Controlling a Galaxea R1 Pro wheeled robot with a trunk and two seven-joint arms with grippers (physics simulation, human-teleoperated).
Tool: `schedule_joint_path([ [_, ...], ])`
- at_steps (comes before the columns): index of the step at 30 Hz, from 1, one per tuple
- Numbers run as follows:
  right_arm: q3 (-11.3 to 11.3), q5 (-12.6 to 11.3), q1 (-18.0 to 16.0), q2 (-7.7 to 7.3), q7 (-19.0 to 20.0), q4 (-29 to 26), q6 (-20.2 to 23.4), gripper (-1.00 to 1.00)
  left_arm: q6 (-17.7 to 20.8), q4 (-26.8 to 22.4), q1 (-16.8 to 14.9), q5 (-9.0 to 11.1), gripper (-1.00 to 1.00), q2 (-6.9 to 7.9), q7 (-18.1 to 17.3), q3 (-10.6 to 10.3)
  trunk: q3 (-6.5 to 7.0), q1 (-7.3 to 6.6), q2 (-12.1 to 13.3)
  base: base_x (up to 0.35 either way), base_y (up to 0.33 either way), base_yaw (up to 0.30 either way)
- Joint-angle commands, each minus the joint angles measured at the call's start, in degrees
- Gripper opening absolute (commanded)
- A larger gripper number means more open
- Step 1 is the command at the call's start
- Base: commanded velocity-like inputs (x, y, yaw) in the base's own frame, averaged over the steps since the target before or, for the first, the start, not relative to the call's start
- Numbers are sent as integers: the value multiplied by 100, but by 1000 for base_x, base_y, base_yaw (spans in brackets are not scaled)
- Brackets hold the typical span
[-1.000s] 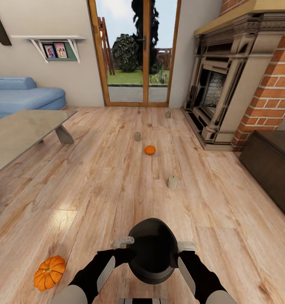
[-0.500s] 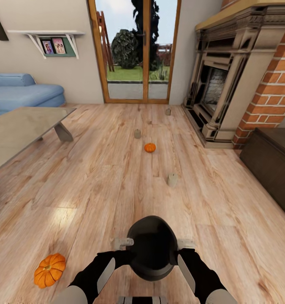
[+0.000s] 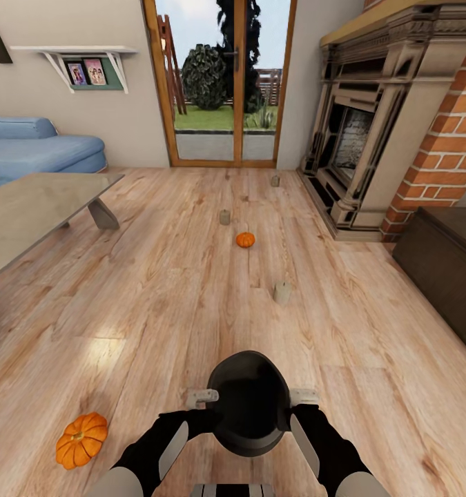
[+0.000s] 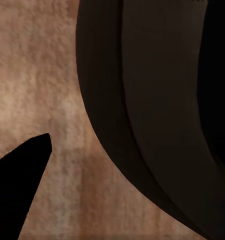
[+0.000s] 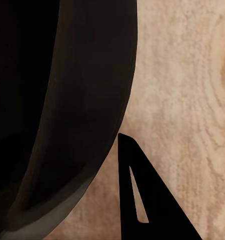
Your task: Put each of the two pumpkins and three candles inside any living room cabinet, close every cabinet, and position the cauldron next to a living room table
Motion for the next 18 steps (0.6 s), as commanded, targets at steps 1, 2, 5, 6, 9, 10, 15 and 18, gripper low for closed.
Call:
schedule_joint_path([
  [1, 17, -78, 3, -5, -28, 266, -118, -100, 26, -5, -3, -6, -100, 3, 8, -10, -5, 2, 0, 0, 0, 0],
  [2, 16, -79, 3, -5, -30, 266, -118, -100, 23, -5, -3, -6, -100, 3, 8, -9, -5, 2, 0, 0, 0, 0],
  [5, 16, -79, 3, -5, -30, 266, -118, -100, 22, -5, -3, -6, -100, 3, 8, -7, -5, 2, 0, 0, 0, 0],
  [6, 16, -80, 3, -5, -29, 266, -118, -100, 20, -5, -3, -6, -100, 3, 8, -6, -5, 2, 0, 0, 0, 0],
  [9, 15, -80, 3, -5, -29, 266, -118, -100, 21, -5, -3, -6, -100, 3, 8, -6, -5, 2, 0, 0, 0, 0],
  [10, 15, -80, 3, -5, -29, 266, -118, -100, 20, -5, -3, -9, -100, 3, 8, -6, -5, 2, 0, 0, 0, 0],
  [15, 15, -78, 3, -5, -30, 266, -118, -100, 20, -5, -3, -13, -100, 3, 8, -6, -5, 2, 0, 0, 0, 0],
  [18, 15, -79, 3, -5, -29, 266, -118, -100, 18, -5, -3, 47, -100, 7, 8, -8, -5, 2, 0, 0, 0, 0],
])
